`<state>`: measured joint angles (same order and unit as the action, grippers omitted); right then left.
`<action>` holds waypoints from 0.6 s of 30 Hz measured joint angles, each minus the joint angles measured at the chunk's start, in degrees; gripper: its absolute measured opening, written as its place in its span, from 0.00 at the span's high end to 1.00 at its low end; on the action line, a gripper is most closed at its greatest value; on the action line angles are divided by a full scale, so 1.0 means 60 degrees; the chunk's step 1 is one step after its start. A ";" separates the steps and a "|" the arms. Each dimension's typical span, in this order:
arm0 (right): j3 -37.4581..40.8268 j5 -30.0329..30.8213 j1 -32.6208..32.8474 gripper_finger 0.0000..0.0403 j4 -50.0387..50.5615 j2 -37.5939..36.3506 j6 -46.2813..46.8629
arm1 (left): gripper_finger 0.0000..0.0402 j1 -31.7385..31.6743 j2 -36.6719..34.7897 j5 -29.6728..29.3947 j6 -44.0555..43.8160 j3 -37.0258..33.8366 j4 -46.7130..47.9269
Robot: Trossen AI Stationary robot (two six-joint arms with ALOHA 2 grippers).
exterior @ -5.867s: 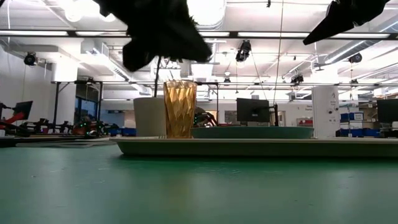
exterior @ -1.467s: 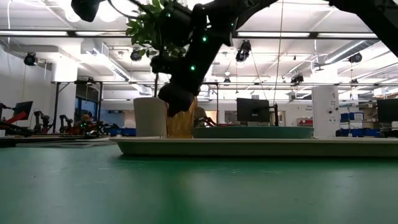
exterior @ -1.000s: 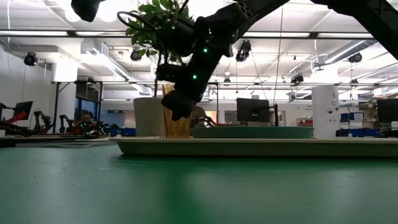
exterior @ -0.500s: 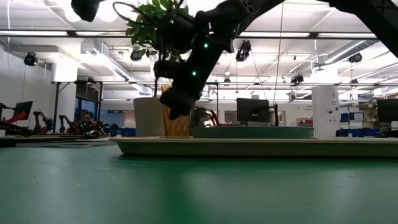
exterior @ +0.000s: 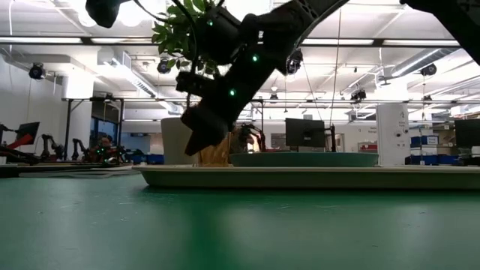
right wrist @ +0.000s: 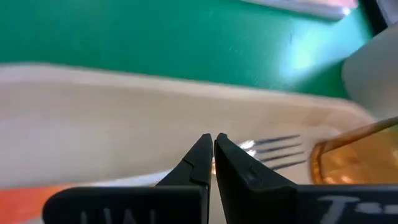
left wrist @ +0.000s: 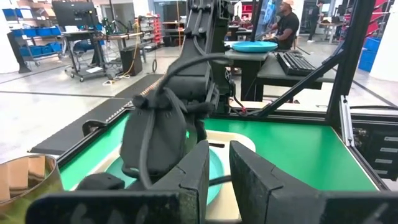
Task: Pick and place plate/cup/fork/spoon on tray
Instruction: Adjust the orange fork
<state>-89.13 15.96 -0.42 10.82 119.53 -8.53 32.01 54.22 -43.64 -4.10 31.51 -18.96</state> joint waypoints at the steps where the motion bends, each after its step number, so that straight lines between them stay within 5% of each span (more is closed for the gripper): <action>1: 0.0091 -0.0006 0.0002 0.98 -0.0008 0.0011 0.0021 | 0.89 0.0000 0.0000 -0.0002 0.0000 0.0000 0.0000; 18: 0.0271 -0.1003 -0.0016 0.98 -0.0118 0.0279 0.0276 | 0.89 0.0000 0.0000 -0.0006 0.0004 0.0000 -0.0015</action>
<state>-87.50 9.94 -0.51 10.11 121.21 -6.87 32.01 54.22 -43.68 -4.08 31.51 -19.05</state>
